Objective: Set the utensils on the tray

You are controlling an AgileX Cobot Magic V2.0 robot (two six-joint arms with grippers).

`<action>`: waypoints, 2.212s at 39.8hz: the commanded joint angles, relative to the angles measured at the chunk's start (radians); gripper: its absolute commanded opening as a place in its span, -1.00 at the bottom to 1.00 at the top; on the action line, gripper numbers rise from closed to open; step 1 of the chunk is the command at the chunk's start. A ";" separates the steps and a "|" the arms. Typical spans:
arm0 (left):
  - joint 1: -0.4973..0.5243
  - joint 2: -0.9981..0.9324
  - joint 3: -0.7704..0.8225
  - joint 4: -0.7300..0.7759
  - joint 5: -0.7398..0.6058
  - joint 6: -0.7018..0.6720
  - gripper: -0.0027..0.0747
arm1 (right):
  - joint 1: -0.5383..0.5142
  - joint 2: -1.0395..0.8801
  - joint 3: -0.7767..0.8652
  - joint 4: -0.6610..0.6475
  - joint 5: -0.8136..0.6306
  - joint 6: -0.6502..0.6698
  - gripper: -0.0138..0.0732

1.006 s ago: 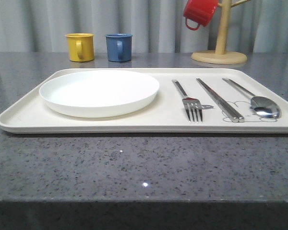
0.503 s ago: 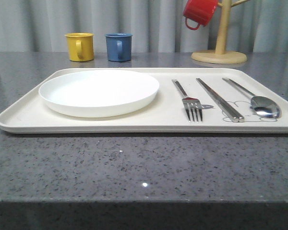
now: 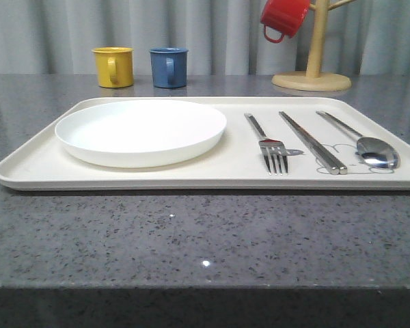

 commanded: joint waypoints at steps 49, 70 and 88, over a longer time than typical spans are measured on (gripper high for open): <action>0.002 -0.021 -0.003 -0.014 -0.088 -0.005 -0.98 | -0.201 -0.284 0.409 0.020 -0.231 -0.009 -0.84; 0.002 -0.021 -0.003 -0.014 -0.088 -0.005 -0.98 | -0.201 -0.284 0.409 0.020 -0.231 -0.009 -0.84; 0.002 -0.021 -0.003 -0.014 -0.088 -0.005 -0.98 | -0.201 -0.284 0.409 0.020 -0.231 -0.009 -0.84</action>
